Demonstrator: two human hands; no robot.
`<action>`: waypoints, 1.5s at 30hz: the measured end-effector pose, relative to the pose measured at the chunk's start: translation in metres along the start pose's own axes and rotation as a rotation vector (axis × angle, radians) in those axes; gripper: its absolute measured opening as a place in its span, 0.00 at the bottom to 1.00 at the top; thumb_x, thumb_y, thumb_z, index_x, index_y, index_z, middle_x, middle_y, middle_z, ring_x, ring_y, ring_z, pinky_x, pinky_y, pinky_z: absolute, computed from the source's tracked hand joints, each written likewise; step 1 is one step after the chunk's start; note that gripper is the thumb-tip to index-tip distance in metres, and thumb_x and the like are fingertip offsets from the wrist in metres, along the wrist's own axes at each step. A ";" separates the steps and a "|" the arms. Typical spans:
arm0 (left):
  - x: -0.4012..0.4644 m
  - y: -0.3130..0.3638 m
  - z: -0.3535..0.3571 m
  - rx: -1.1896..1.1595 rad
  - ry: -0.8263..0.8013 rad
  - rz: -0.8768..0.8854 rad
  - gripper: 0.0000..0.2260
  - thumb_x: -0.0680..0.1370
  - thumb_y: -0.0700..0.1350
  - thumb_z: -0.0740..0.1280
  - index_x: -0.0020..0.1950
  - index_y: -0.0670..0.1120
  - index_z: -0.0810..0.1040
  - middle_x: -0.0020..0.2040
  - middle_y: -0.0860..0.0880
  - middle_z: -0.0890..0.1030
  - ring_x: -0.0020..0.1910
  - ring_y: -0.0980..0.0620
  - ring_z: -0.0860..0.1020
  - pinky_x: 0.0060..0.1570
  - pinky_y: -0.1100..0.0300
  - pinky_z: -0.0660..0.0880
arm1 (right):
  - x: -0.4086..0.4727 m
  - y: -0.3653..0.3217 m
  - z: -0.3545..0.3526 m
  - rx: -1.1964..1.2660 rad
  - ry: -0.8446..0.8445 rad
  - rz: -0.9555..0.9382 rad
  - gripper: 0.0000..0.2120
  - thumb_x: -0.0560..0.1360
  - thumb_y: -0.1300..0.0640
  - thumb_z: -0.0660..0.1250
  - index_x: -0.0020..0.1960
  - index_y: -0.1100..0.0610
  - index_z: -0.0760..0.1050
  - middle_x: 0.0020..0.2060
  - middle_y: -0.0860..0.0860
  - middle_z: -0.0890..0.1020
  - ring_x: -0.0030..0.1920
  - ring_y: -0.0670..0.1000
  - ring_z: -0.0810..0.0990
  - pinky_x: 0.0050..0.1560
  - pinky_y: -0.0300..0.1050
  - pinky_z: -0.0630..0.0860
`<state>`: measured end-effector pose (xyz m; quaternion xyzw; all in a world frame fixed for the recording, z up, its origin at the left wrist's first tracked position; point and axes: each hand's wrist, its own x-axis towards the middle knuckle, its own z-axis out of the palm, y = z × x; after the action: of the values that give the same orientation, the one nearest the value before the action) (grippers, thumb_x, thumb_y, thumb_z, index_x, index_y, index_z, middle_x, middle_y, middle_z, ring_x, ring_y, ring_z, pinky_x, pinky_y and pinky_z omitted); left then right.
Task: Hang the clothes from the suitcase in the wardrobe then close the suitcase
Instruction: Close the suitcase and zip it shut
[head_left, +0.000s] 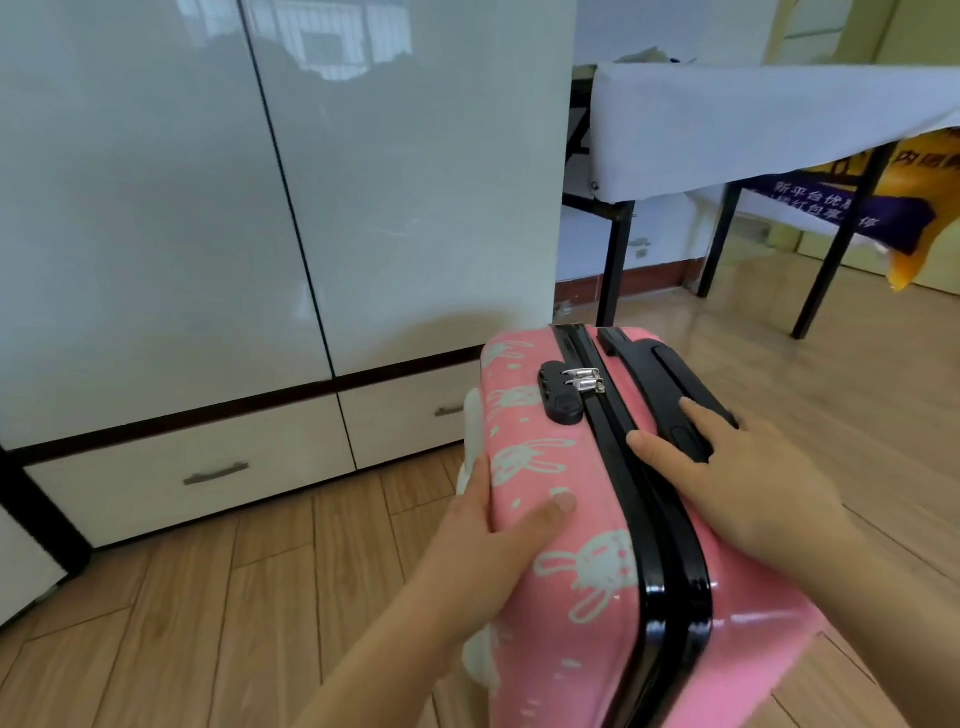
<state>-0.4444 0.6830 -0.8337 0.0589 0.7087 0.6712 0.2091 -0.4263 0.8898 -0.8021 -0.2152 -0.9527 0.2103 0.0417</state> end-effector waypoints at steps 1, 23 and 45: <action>0.009 0.002 0.008 -0.007 -0.013 -0.003 0.18 0.71 0.57 0.71 0.53 0.73 0.67 0.49 0.62 0.82 0.43 0.62 0.83 0.32 0.68 0.77 | 0.009 0.010 -0.002 -0.013 0.020 0.012 0.40 0.68 0.26 0.51 0.76 0.43 0.55 0.72 0.56 0.63 0.69 0.57 0.66 0.60 0.53 0.70; 0.252 0.050 0.180 0.018 0.009 -0.073 0.25 0.70 0.61 0.71 0.62 0.65 0.64 0.55 0.58 0.78 0.46 0.60 0.80 0.32 0.64 0.77 | 0.280 0.139 -0.057 -0.069 0.252 -0.009 0.26 0.76 0.39 0.54 0.70 0.48 0.69 0.62 0.58 0.73 0.58 0.61 0.74 0.52 0.49 0.72; 0.389 0.068 0.177 0.214 -0.094 -0.010 0.49 0.54 0.78 0.65 0.72 0.69 0.52 0.74 0.49 0.61 0.68 0.46 0.69 0.64 0.46 0.70 | 0.367 0.127 -0.051 -0.204 0.284 0.270 0.28 0.75 0.35 0.50 0.71 0.46 0.66 0.69 0.55 0.68 0.62 0.64 0.71 0.59 0.58 0.72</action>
<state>-0.7432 0.9950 -0.8540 0.1086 0.7659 0.5873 0.2381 -0.6996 1.1708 -0.8130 -0.3713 -0.9162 0.0838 0.1250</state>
